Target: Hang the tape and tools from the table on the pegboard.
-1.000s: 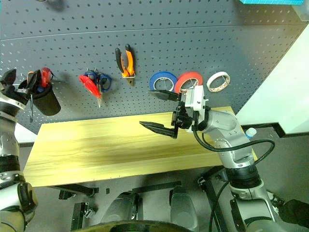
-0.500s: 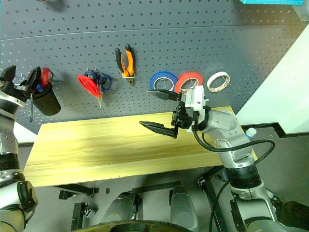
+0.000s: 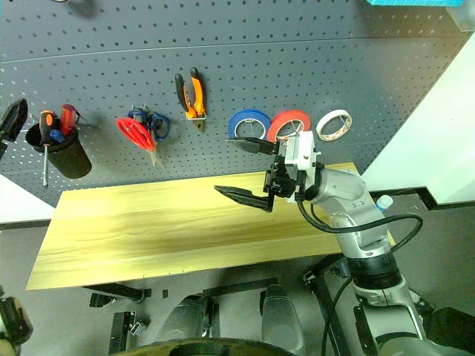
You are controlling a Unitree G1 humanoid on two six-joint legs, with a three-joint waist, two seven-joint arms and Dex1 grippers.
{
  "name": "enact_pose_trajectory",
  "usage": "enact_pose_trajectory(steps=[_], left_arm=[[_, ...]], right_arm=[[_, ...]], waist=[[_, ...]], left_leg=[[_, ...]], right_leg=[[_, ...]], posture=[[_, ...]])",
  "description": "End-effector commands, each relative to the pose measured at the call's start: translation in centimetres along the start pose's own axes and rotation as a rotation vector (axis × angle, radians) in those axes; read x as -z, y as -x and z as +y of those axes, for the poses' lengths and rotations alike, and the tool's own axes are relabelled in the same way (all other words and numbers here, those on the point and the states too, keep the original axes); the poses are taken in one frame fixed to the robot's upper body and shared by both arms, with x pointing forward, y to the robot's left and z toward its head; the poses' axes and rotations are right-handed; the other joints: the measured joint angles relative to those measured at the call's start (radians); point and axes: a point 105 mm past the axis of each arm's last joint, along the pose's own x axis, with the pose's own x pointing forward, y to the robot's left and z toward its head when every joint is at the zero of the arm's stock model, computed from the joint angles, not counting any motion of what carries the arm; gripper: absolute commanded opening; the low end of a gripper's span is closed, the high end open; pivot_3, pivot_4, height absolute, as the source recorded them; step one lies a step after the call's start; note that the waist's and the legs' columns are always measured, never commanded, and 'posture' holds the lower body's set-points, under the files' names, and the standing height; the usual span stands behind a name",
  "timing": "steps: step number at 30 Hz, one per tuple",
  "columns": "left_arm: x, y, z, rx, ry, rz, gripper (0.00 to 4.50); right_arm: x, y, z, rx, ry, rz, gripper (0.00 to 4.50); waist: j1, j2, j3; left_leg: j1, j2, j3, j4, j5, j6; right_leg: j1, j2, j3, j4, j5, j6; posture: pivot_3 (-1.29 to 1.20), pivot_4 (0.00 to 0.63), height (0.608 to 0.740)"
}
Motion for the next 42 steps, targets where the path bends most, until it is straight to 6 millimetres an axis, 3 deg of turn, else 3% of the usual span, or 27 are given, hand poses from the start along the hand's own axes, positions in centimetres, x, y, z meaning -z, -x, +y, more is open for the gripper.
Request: enact_pose_trajectory(steps=[1, 4, 9, 13, 17, 22, 29, 32, 38, 42], left_arm=[[-2.2, 0.0, 0.3, -0.127, 0.096, 0.072, 4.45], [-1.5, -0.2, -0.1, -0.267, 0.009, 0.277, 4.45], [-3.7, -1.4, -2.3, -0.324, 0.15, 0.314, 4.45], [-3.9, -2.4, -3.7, -0.382, 0.062, 0.429, 4.45], [-2.5, -2.7, -4.1, -0.438, 0.041, 0.57, 4.45], [0.1, -2.8, -4.1, -0.484, 0.135, 0.715, 4.45], [0.9, -3.8, -5.7, -0.442, 0.193, 0.755, 4.45], [0.9, -4.1, -6.1, -0.438, 0.2, 0.751, 3.86], [-0.2, -4.5, -6.1, -0.433, 0.181, 0.704, 1.86], [-0.5, -4.6, -6.1, -0.429, 0.168, 0.694, 1.86]], right_arm=[[-1.1, 0.2, -0.1, 0.0, 0.051, -0.018, 4.5], [-1.0, 0.2, -0.1, -0.003, 0.05, -0.015, 4.5], [-0.9, 0.1, -0.1, -0.01, 0.045, -0.011, 4.5], [-0.7, 0.0, -0.1, -0.013, 0.047, -0.008, 4.5], [-0.7, 0.1, -0.2, 0.0, 0.055, -0.003, 4.5], [-0.5, 0.3, -0.3, 0.014, 0.061, 0.007, 4.5], [-0.4, 0.4, -0.3, 0.024, 0.068, 0.016, 4.5], [-0.3, 0.4, -0.3, 0.025, 0.072, 0.02, 4.5], [-0.2, 0.4, -0.4, 0.029, 0.08, 0.025, 4.5], [-0.2, 0.4, -0.4, 0.03, 0.084, 0.025, 4.5]], waist=[[0.001, -0.001, 0.0], [0.0, -0.003, -0.001], [0.0, -0.003, -0.002], [-0.008, -0.003, -0.002], [-0.009, -0.003, -0.002], [-0.008, -0.003, -0.002], [-0.003, -0.004, -0.002], [0.0, -0.004, -0.002], [0.009, -0.004, -0.002], [0.021, -0.005, -0.003]], left_leg=[[0.0, 0.0, 0.0, 0.0, 0.0, 0.0], [0.0, 0.0, -0.001, 0.001, 0.0, 0.0], [0.0, 0.0, -0.001, 0.001, 0.0, 0.0], [0.001, 0.0, -0.001, 0.0, 0.0, 0.0], [0.001, 0.0, -0.001, 0.0, 0.0, 0.0], [0.001, 0.0, -0.001, 0.0, 0.0, 0.0], [0.0, -0.001, -0.001, 0.0, 0.0, -0.001], [0.0, -0.001, -0.001, 0.0, 0.0, -0.001], [0.0, -0.001, -0.001, 0.0, 0.0, -0.001], [0.0, -0.001, -0.001, 0.001, 0.001, -0.002]], right_leg=[[0.0, 0.0, 0.0, 0.0, 0.0, 0.0], [0.0, 0.0, 0.0, 0.0, -0.002, 0.003], [0.0, 0.0, -0.001, 0.001, -0.002, 0.003], [0.0, 0.0, 0.0, 0.001, -0.002, 0.003], [0.0, 0.0, 0.0, 0.001, -0.002, 0.003], [0.0, 0.0, 0.0, 0.001, 0.0, 0.0], [0.0, 0.0, 0.0, 0.001, 0.0, 0.0], [0.0, 0.0, 0.0, 0.001, 0.0, 0.001], [0.0, 0.0, 0.0, 0.001, 0.001, 0.001], [0.0, 0.0, 0.0, 0.0, 0.001, 0.001]], posture=[[0.0, 0.077, 0.74], [0.02, 0.079, 0.74], [0.03, 0.079, 0.74], [0.02, 0.078, 0.74], [0.01, 0.078, 0.74], [0.0, 0.076, 0.74], [0.0, 0.076, 0.74], [0.0, 0.076, 0.74], [0.0, 0.074, 0.74], [0.0, 0.071, 0.74]])
